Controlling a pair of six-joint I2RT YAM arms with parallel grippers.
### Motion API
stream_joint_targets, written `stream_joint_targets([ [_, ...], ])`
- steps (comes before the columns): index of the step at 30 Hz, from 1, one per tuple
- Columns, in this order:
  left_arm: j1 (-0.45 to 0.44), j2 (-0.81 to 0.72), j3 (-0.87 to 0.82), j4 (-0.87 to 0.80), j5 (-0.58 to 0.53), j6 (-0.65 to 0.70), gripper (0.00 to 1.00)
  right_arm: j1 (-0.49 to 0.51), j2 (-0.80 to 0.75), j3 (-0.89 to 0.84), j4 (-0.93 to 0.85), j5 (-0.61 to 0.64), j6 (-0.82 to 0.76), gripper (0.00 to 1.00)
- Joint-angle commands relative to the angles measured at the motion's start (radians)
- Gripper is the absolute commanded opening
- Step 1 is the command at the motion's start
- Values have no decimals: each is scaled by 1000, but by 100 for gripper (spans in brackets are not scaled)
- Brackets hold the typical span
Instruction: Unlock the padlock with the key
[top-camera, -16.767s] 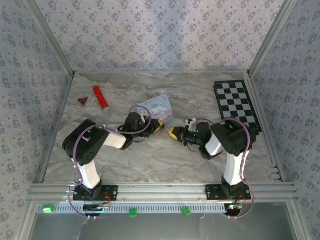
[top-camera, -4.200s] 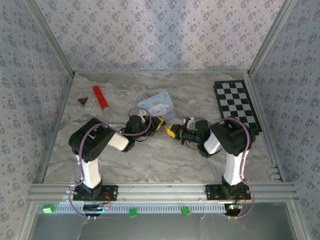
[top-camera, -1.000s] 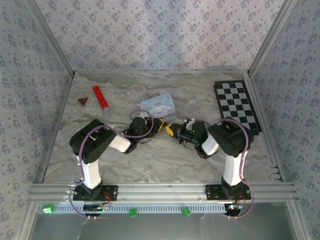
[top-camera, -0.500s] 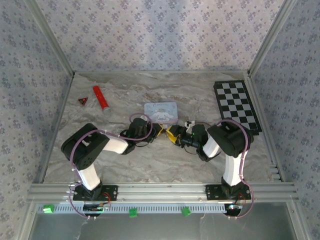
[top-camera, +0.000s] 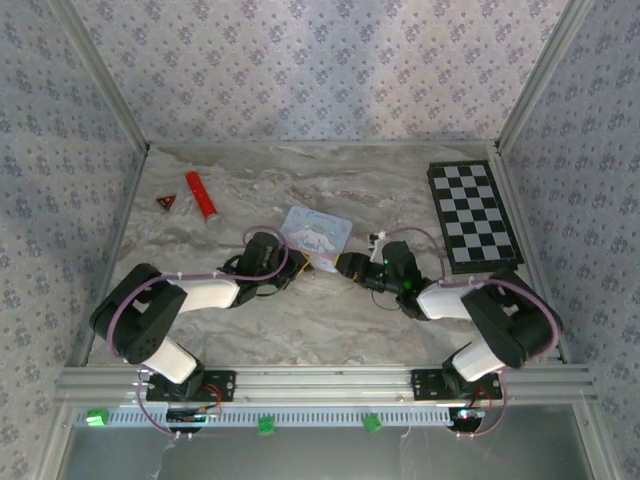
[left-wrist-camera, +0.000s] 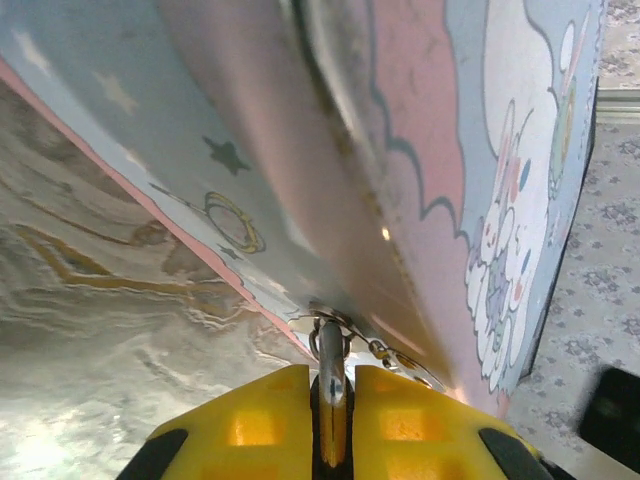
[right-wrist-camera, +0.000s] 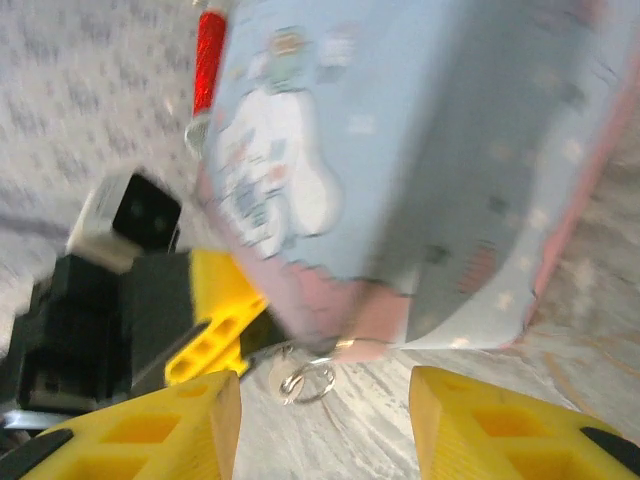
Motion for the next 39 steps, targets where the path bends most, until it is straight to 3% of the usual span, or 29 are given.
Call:
stream_joint_targets([
  [1, 14, -36, 20, -95, -5, 57, 0, 130, -129, 76, -331, 250, -474, 49],
  [3, 18, -43, 22, -114, -4, 60, 0, 207, -174, 52, -296, 347, -649, 50],
  [9, 19, -61, 37, -142, 5, 76, 0, 334, -183, -65, -36, 379, -1000, 59],
  [14, 17, -82, 40, -161, 13, 85, 0, 404, -87, -36, -3, 425, -1168, 60],
  [28, -35, -122, 22, -164, -11, 81, 0, 492, 210, 6, 323, 643, -1273, 54],
  [39, -36, -131, 16, -168, -14, 85, 0, 488, 256, 5, 376, 649, -1254, 38],
])
